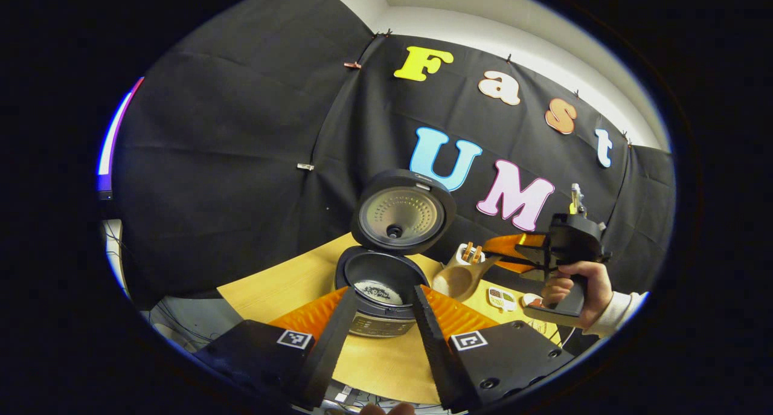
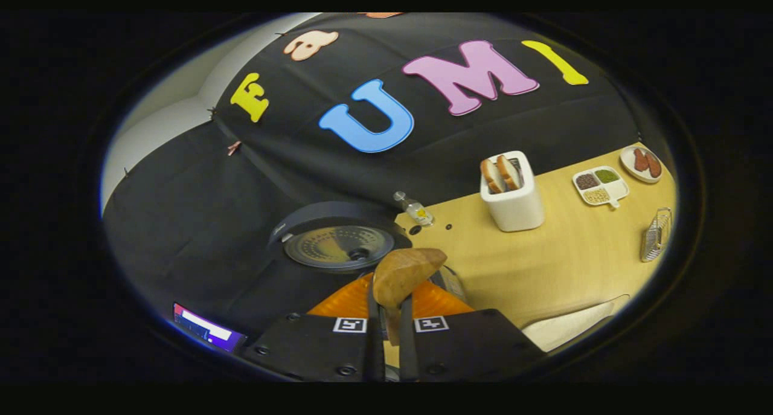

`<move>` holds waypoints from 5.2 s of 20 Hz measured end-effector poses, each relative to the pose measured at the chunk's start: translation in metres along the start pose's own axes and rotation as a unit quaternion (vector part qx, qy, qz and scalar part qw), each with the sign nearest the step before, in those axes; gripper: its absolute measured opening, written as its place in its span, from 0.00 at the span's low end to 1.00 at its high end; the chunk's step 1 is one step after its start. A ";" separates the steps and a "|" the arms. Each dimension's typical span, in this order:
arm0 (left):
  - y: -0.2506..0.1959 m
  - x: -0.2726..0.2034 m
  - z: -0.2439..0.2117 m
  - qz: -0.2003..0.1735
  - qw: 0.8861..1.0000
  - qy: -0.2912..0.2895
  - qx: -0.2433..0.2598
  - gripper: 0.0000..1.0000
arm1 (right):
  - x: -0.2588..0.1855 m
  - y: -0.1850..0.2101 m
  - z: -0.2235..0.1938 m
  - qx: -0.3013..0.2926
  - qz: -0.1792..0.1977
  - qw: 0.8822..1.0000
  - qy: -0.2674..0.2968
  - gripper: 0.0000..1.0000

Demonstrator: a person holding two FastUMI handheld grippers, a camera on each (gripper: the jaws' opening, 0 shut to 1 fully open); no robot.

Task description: Close the left gripper, press the button to open the rice cooker; take a wooden spoon from the chopstick holder with the right hand, scoop a spoonful of rice and pour it into the rice cooker, then put the wooden spoon back into the chopstick holder.

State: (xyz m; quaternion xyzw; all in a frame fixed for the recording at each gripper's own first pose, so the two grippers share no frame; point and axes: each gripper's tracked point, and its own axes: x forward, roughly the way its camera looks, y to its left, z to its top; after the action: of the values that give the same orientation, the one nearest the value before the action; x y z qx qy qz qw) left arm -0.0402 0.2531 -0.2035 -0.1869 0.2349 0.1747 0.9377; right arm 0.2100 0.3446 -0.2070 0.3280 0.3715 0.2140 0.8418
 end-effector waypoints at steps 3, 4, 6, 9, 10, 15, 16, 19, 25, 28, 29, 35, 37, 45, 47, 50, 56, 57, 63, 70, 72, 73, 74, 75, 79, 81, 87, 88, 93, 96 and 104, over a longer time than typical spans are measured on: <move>0.011 -0.001 0.003 0.005 1.000 -0.002 -0.006 0.69 | 0.034 0.014 -0.015 -0.056 -0.012 0.998 0.003 0.13; 0.014 -0.002 0.004 0.006 1.000 -0.004 -0.008 0.69 | 0.044 0.019 -0.025 -0.078 -0.013 0.997 0.012 0.14; 0.018 -0.003 0.005 0.009 1.000 -0.006 -0.008 0.69 | 0.056 0.034 -0.040 -0.129 -0.011 0.991 0.013 0.14; 0.023 -0.007 0.009 0.014 1.000 -0.012 -0.010 0.69 | 0.071 0.047 -0.063 -0.238 -0.009 0.971 0.022 0.14; 0.023 -0.007 0.008 0.015 1.000 -0.011 -0.012 0.69 | 0.075 0.049 -0.072 -0.268 -0.008 0.963 0.028 0.14; 0.044 -0.016 0.004 0.026 0.999 -0.012 -0.028 0.69 | 0.084 0.072 -0.093 -0.396 0.013 0.918 0.012 0.10; 0.047 -0.017 0.003 0.028 0.999 -0.012 -0.029 0.69 | 0.084 0.076 -0.096 -0.423 0.018 0.906 0.007 0.09; 0.050 -0.017 0.004 0.032 0.999 -0.013 -0.033 0.69 | 0.081 0.086 -0.108 -0.520 0.038 0.853 -0.013 0.09; 0.050 -0.019 0.006 0.034 0.999 -0.014 -0.029 0.69 | 0.069 0.096 -0.126 -0.607 0.055 0.792 -0.037 0.14; 0.049 -0.021 0.007 0.031 0.999 -0.016 -0.026 0.69 | 0.057 0.100 -0.116 -0.604 0.052 0.793 -0.055 0.14; 0.048 -0.021 0.006 0.029 0.999 -0.016 -0.025 0.69 | 0.054 0.099 -0.114 -0.590 0.054 0.804 -0.048 0.10; 0.031 -0.020 0.008 0.012 1.000 -0.018 -0.021 0.69 | 0.027 0.082 -0.066 -0.474 0.041 0.879 -0.040 0.10; 0.024 -0.017 0.009 0.007 1.000 -0.017 -0.020 0.69 | 0.011 0.068 -0.053 -0.451 0.033 0.891 -0.039 0.10; -0.009 -0.010 0.005 -0.016 1.000 -0.010 -0.006 0.69 | -0.066 -0.010 -0.006 -0.371 -0.004 0.928 -0.034 0.13; -0.023 -0.007 0.003 -0.026 1.000 -0.006 -0.002 0.69 | -0.085 -0.029 0.006 -0.355 -0.013 0.934 -0.037 0.10; -0.045 -0.002 -0.004 -0.040 0.999 0.002 0.001 0.69 | -0.114 -0.059 0.023 -0.314 -0.031 0.948 -0.044 0.10; -0.088 0.004 -0.011 -0.060 0.998 0.011 0.021 0.69 | -0.159 -0.148 0.061 -0.210 -0.093 0.971 -0.066 0.14; -0.094 0.005 -0.013 -0.062 0.998 0.014 0.021 0.69 | -0.166 -0.164 0.066 -0.195 -0.102 0.973 -0.069 0.14; -0.124 0.005 -0.019 -0.059 0.997 0.021 0.035 0.69 | -0.196 -0.273 0.102 -0.110 -0.168 0.975 -0.091 0.18; -0.148 -0.004 -0.031 -0.024 0.998 0.034 0.051 0.69 | -0.204 -0.384 0.133 -0.058 -0.227 0.966 -0.105 0.19; -0.159 -0.007 -0.034 -0.014 0.997 0.039 0.070 0.69 | -0.198 -0.405 0.135 -0.044 -0.232 0.966 -0.102 0.14; -0.163 -0.009 -0.036 -0.010 0.996 0.044 0.078 0.69 | -0.197 -0.410 0.136 -0.041 -0.232 0.967 -0.102 0.10; -0.166 -0.009 -0.040 -0.005 0.995 0.048 0.083 0.69 | -0.193 -0.418 0.137 -0.039 -0.232 0.966 -0.103 0.18; -0.169 -0.011 -0.041 0.000 0.995 0.052 0.086 0.69 | -0.190 -0.425 0.138 -0.037 -0.235 0.966 -0.103 0.14; -0.180 -0.013 -0.048 0.011 0.993 0.068 0.097 0.69 | -0.175 -0.449 0.136 -0.023 -0.244 0.965 -0.096 0.14; -0.182 -0.012 -0.044 0.016 0.992 0.067 0.102 0.69 | -0.166 -0.461 0.124 -0.025 -0.248 0.965 -0.085 0.10; -0.190 -0.012 -0.044 0.024 0.991 0.070 0.114 0.69 | -0.152 -0.482 0.103 -0.016 -0.260 0.963 -0.061 0.11; -0.191 -0.013 -0.045 0.023 0.991 0.070 0.114 0.69 | -0.153 -0.486 0.098 -0.013 -0.262 0.963 -0.058 0.15; -0.202 -0.009 -0.049 0.016 0.991 0.071 0.110 0.69 | -0.164 -0.496 0.081 0.011 -0.258 0.965 -0.046 0.13; -0.211 -0.006 -0.053 0.006 0.992 0.072 0.108 0.69 | -0.172 -0.492 0.076 0.040 -0.241 0.969 -0.038 0.38; -0.223 -0.002 -0.053 -0.010 0.992 0.067 0.105 0.69 | -0.205 -0.482 0.058 0.040 -0.232 0.972 -0.029 0.73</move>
State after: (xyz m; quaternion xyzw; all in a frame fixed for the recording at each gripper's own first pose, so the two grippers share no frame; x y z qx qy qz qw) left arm 0.0311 0.0359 -0.1863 -0.1014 0.3124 0.1265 0.9360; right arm 0.1805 -0.1363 -0.4208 0.2726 0.4207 -0.0116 0.8652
